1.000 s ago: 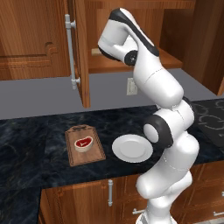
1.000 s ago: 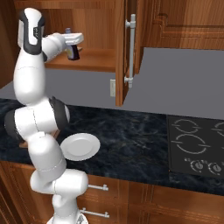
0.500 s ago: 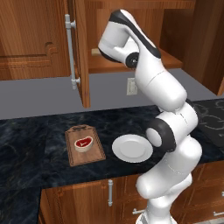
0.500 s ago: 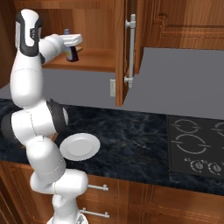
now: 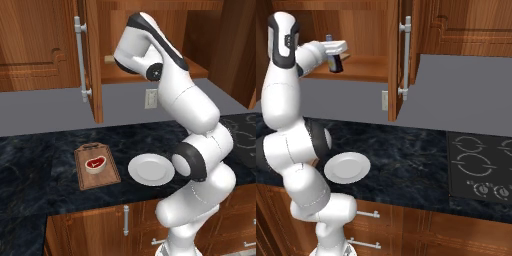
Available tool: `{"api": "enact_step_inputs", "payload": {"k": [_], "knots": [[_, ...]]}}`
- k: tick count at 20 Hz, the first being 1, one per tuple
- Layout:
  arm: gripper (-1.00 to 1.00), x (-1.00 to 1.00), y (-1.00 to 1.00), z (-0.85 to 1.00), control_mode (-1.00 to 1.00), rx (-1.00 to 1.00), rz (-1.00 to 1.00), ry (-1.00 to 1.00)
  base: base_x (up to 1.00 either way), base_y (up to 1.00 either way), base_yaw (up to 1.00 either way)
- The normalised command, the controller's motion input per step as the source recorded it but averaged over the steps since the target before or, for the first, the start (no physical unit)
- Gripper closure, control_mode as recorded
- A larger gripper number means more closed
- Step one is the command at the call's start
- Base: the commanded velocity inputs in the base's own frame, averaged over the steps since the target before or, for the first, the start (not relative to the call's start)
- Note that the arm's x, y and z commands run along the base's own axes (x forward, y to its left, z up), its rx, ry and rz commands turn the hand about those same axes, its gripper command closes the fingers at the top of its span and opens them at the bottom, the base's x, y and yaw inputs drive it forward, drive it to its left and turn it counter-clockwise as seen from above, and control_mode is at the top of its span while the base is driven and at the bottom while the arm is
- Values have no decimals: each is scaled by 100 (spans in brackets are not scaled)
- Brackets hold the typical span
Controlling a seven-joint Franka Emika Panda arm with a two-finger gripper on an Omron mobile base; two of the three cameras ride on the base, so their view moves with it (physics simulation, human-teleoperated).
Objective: Pick the steak from the plate and place it on the cutting board. Then pick the condiment bottle from the cabinet and place it next to the cutting board.
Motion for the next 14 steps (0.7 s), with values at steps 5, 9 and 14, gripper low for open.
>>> {"api": "enact_step_inputs", "payload": {"k": [5, 9, 14], "knots": [[100, -30, -1, 6, -100, 0, 0, 0, 0, 0, 0], [100, -28, -3, 6, -100, 0, 0, 1, 0, 0, 0], [100, -29, -6, 5, -100, 0, 0, 2, 0, 0, 0]]}}
